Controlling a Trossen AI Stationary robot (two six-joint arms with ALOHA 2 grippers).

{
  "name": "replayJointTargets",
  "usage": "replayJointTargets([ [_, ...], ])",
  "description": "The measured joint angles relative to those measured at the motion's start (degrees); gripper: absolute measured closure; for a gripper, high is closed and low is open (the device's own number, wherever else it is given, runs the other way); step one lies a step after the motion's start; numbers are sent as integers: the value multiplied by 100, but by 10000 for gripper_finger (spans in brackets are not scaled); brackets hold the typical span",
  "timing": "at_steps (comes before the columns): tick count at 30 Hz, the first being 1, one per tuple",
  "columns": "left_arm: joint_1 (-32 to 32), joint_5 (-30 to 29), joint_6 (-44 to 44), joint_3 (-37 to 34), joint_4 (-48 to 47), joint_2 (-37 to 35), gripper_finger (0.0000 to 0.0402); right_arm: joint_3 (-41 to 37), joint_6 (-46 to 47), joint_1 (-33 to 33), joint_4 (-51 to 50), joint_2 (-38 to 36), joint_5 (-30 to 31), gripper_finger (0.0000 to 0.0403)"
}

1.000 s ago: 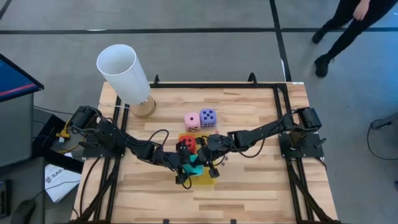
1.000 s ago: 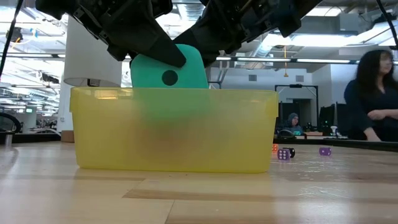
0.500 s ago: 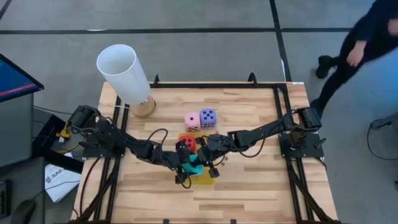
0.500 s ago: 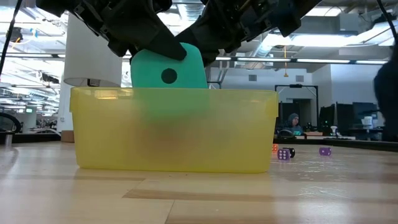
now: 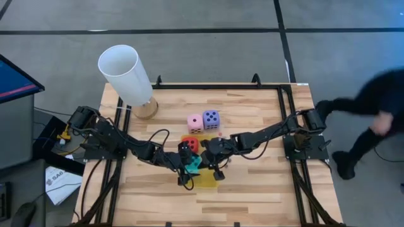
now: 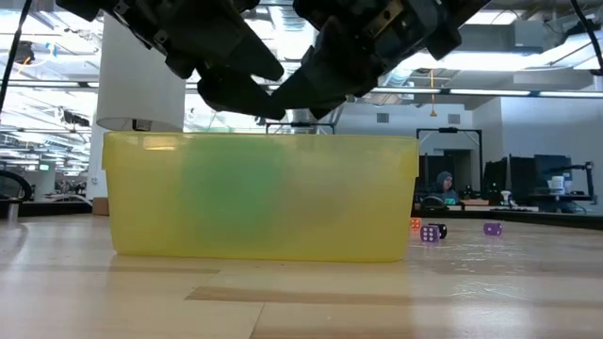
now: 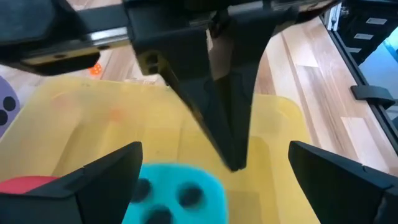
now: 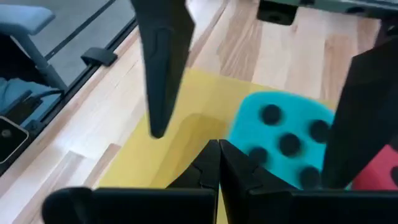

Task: Pick & Place Dice
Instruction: Put the violet die into the yellow bin

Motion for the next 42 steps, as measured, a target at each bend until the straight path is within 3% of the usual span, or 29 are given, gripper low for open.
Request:
replayJointTargets([
  [12,19,0,557,-11,-59,-106,9,9,-99,-42,-41,-97,34,403],
  [21,66,-34,689,-9,-338,-993,9,17,-480,-105,-815,-675,520,403],
  [29,81,-212,802,-11,-706,-1583,9,-116,-835,-313,-1076,-723,606,403],
  [42,558,-531,769,-15,-1022,-1565,9,-469,-1224,-943,-1015,-719,583,403],
])
